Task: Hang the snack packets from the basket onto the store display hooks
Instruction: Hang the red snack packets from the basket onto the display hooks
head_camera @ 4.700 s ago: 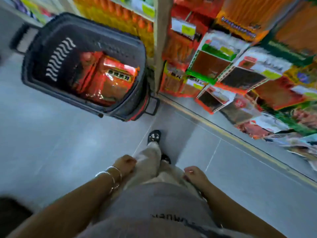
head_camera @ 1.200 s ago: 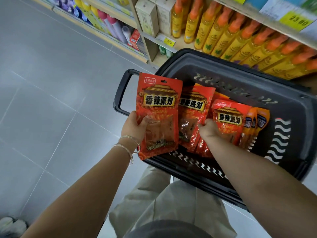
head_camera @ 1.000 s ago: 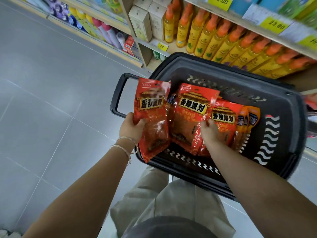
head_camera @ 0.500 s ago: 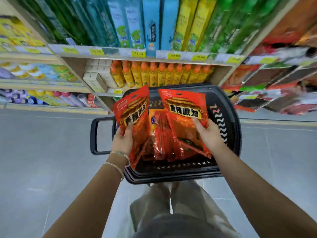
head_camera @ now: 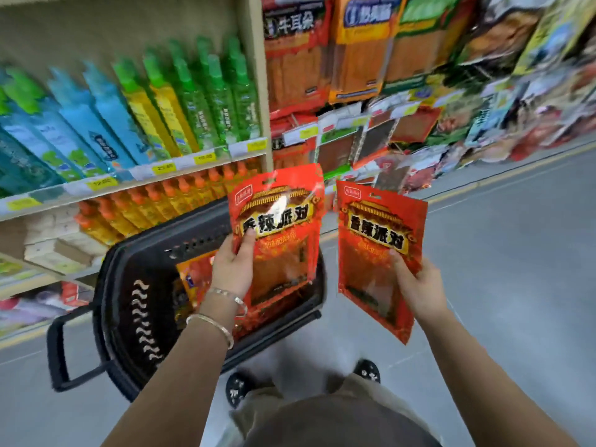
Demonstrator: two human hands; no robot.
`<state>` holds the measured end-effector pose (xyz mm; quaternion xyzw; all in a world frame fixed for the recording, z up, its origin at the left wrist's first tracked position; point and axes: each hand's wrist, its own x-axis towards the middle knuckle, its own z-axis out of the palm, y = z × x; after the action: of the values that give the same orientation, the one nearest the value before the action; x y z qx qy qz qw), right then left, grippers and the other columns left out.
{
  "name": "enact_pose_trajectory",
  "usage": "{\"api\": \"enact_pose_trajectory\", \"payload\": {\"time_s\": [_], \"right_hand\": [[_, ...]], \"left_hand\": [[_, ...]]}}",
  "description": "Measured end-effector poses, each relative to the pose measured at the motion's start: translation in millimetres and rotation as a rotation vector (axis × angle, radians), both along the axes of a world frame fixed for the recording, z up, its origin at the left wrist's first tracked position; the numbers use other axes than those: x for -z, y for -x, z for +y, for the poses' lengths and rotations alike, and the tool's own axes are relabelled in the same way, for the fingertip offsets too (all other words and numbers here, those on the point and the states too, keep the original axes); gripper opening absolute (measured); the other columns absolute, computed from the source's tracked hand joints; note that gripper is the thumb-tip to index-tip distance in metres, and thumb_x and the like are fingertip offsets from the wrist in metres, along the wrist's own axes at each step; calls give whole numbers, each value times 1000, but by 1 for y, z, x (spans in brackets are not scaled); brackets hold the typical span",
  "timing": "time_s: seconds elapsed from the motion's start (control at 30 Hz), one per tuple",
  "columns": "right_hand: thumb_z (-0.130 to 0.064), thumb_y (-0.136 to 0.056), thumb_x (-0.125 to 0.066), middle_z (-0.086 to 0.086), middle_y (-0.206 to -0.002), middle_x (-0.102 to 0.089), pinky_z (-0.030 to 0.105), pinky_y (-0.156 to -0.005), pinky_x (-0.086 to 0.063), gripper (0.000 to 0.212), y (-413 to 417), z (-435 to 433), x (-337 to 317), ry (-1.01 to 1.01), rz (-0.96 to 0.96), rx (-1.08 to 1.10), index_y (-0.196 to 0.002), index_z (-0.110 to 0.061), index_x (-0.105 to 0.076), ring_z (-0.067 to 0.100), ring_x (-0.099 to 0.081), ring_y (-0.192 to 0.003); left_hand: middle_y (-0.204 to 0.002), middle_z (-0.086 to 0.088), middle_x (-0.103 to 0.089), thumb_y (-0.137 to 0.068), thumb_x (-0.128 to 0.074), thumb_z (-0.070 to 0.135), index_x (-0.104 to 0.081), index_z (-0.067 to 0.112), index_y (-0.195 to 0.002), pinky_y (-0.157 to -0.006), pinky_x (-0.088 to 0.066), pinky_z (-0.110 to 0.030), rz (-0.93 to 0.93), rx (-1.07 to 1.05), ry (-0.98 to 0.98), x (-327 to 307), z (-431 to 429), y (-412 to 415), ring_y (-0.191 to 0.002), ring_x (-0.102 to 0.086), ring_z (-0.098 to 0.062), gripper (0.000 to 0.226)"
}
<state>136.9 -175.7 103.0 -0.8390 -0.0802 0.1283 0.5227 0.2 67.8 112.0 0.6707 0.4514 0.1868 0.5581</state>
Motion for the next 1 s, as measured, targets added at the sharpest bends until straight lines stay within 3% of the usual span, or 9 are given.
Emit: {"api": "enact_pose_trajectory", "payload": {"time_s": [0.17,0.27,0.37,0.5,0.6,0.7,0.8,0.87,1.0], "right_hand": [[-31,-93,-55,1,-98,-68,45,-89,-51,15,-54,-89,5,43,4,65,-101,-21,-63,22,-64,-95],[-29,-94,-52,-2,-91,-65,38,-82,-50,10,-91,-124,-4,63,-78,94,-99,-24,-60,22,-63,-92],[-38,-96,-47,-9,-78,-60,21,-64,-44,18,-130,-144,-24,31,-132,159,-94,-24,-58,9,-62,-76],[-39,-98,-41,-15,-70,-52,28,-63,-30,27,-186,-158,-57,55,-249,197,-79,-24,-53,21,-51,-76],[-32,-99,-40,-3,-83,-60,32,-68,-37,21,-229,-158,-83,9,-363,166,-93,-20,-57,23,-56,-84],[-29,-100,-39,-4,-91,-61,31,-70,-38,19,-272,-150,-110,-31,-482,117,-111,-23,-54,19,-55,-85],[-30,-99,-40,-12,-86,-59,27,-67,-38,15,-317,-132,-140,-65,-549,94,-107,-28,-53,9,-55,-81],[-30,-98,-41,-20,-81,-56,11,-61,-38,12,-348,-117,-160,-112,-592,68,-104,-30,-52,-10,-53,-74],[-39,-97,-43,-16,-69,-52,7,-52,-33,16,-401,-86,-204,-213,-621,43,-84,-34,-51,-9,-50,-63]], "left_hand": [[-117,9,-54,-96,-48,37,-50,17,-127,-93,-33,-23,-32,-13,-11,1,-80,-71,-116,-47,-12,37],[-136,-3,-50,-96,-46,36,-43,16,-137,-108,-31,-34,-25,8,-7,-5,-112,-113,-127,-43,-22,45],[-136,-4,-50,-95,-49,34,-40,17,-139,-101,-31,-29,-55,25,-28,-24,-129,-157,-127,-44,-25,48],[-142,-8,-44,-93,-49,40,-41,11,-139,-103,-28,-30,-65,55,-53,-60,-134,-217,-129,-41,-27,55],[-144,-14,-41,-92,-39,56,-39,8,-140,-106,-28,-35,-78,32,-97,-89,-136,-262,-131,-39,-30,68],[-134,-19,-50,-92,-33,60,-47,5,-133,-95,-34,-36,-139,-18,-195,-117,-128,-305,-122,-46,-35,70],[-92,-13,-61,-93,-37,55,-58,-1,-111,-73,-33,-31,-236,-87,-269,-142,-110,-344,-94,-55,-34,62],[-83,-1,-58,-94,-41,50,-58,5,-112,-74,-31,-29,-299,-116,-301,-159,-98,-369,-89,-53,-27,51],[-133,-4,-51,-95,-43,47,-43,14,-136,-99,-31,-26,-383,-107,-349,-192,-71,-412,-122,-46,-24,53]]}}
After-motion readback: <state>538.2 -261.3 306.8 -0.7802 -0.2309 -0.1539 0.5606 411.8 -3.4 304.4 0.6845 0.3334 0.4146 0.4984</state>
